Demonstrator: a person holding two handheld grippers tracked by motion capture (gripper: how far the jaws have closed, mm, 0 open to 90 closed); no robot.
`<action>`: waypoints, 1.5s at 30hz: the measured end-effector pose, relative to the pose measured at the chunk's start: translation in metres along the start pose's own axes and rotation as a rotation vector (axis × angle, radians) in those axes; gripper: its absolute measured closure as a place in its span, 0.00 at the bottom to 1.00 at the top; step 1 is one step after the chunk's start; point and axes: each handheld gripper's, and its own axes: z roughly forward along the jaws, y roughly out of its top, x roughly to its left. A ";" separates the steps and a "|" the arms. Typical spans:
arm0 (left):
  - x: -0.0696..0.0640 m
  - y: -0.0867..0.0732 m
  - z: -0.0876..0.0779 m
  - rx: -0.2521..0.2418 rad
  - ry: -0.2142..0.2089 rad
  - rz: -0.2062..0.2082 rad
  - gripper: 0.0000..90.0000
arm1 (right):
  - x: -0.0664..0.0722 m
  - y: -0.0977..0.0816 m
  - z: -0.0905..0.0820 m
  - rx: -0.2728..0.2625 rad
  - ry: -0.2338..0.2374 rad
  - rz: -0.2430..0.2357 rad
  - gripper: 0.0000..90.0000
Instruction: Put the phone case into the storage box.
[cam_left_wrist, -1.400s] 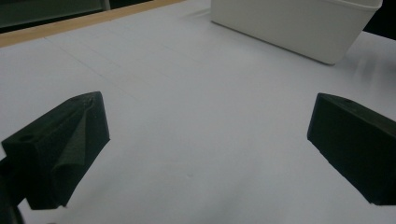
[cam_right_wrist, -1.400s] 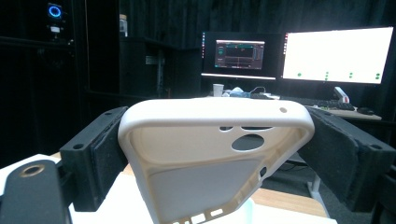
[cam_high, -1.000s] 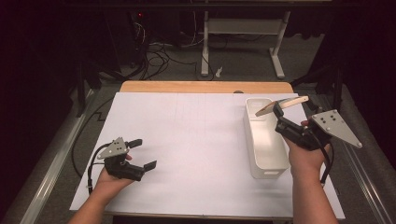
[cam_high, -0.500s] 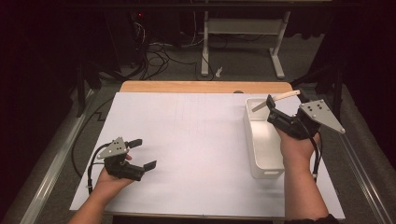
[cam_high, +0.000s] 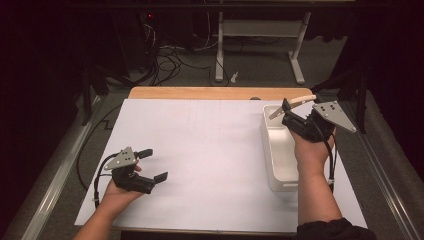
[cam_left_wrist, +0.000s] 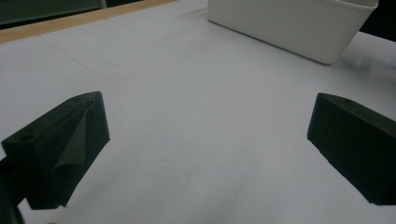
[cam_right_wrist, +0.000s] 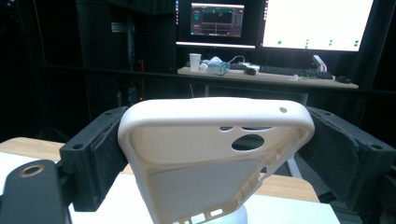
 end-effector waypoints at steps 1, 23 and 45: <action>0.000 0.000 0.000 0.000 0.000 0.001 0.00 | 0.000 -0.001 0.002 0.004 -0.002 0.000 0.14; 0.001 0.002 -0.001 -0.010 -0.002 -0.005 0.00 | 0.003 -0.022 0.033 0.109 -0.074 0.037 0.14; 0.001 0.002 -0.001 -0.013 -0.005 -0.011 0.00 | 0.008 -0.038 0.053 0.199 -0.125 0.067 0.14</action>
